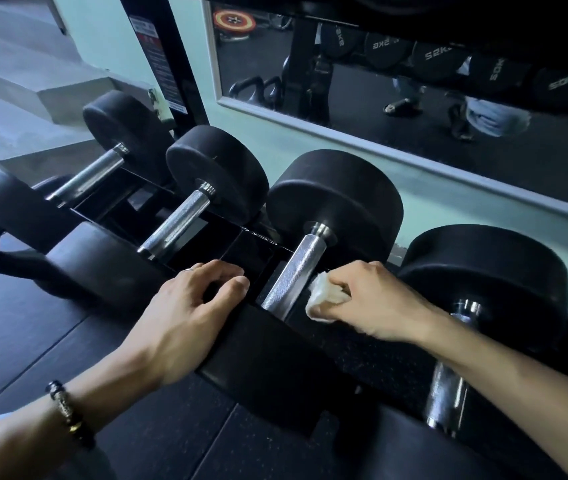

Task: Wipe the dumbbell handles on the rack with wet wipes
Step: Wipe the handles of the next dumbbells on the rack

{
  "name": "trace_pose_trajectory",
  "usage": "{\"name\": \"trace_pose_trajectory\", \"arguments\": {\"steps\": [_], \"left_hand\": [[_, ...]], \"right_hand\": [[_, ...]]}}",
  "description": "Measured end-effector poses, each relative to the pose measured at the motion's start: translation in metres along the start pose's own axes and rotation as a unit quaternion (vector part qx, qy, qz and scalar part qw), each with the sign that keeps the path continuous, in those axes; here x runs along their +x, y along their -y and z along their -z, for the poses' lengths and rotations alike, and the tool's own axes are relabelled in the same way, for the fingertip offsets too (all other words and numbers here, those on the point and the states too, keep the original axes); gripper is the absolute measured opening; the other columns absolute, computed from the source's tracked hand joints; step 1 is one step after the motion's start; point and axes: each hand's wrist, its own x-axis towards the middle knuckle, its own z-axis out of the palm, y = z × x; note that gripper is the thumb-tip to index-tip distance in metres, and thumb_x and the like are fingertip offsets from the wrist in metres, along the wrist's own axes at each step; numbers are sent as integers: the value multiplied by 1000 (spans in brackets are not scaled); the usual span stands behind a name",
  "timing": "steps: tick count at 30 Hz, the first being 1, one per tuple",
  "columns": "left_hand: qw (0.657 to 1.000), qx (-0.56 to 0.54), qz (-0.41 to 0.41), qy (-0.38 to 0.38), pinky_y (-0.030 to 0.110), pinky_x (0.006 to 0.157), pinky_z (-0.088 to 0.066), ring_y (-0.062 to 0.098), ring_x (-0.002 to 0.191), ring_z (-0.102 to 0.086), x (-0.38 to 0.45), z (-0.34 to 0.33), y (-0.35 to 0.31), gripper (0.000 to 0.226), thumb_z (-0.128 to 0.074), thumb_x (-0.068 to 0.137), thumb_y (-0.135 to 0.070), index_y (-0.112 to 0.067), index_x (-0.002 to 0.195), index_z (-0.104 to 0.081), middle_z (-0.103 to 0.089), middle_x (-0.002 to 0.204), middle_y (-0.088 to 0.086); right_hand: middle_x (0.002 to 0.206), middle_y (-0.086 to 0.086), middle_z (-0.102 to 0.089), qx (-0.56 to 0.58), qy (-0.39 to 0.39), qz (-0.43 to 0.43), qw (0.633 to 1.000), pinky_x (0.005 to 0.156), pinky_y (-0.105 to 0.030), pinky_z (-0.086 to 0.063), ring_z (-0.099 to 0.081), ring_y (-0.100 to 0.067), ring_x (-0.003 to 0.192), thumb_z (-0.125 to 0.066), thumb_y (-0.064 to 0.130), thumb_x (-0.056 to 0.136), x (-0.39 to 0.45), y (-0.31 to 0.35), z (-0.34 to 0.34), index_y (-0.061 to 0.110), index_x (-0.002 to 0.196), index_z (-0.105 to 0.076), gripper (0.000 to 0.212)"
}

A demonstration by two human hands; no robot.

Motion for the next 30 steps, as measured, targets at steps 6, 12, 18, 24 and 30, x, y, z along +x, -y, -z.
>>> {"name": "trace_pose_trajectory", "arguments": {"steps": [6, 12, 18, 24, 30], "left_hand": [[976, 33, -168, 134, 11, 88, -48, -7, 103, -61, 41, 7, -43, 51, -75, 72, -61, -42, 117, -62, -67, 107, -23], [971, 6, -206, 125, 28, 69, -56, 11, 71, -69, 62, -2, -52, 14, -82, 80, -22, -18, 82, -70, -74, 77, -4], [985, 98, -138, 34, 28, 76, -53, 17, 78, -67, 89, 13, -23, 24, -81, 78, -18, -22, 100, -72, -67, 77, -5], [994, 75, -54, 61, 27, 63, -50, 20, 70, -63, 113, -10, -35, 16, -75, 81, -18, -21, 72, -63, -64, 68, -1], [955, -122, 50, 264, 45, 87, -58, 28, 82, -65, 118, -26, -30, 17, -68, 92, -12, 1, 87, -58, -62, 82, 17]], "right_hand": [[50, 9, -42, 50, -82, 60, 994, 49, -23, -28, -34, -7, 50, -85, 41, 69, 1, 15, 6, 12, 57, -55, 43], [51, 11, -59, 98, -118, 54, 987, 46, -20, -42, -54, -3, 44, -89, 40, 71, -1, 22, 6, 21, 66, -68, 29], [85, 9, -70, 76, -110, -8, 991, 72, -22, -50, -62, 5, 64, -78, 42, 83, -15, 6, 0, 28, 123, -63, 45], [88, 16, -67, 41, -137, -63, 988, 75, -18, -48, -61, 2, 81, -67, 55, 86, -28, 5, -1, 30, 116, -70, 39], [107, 13, -69, 84, -9, -70, 994, 89, -27, -53, -64, 0, 98, -34, 93, 62, -53, 38, -14, 36, 110, -66, 80]]}}
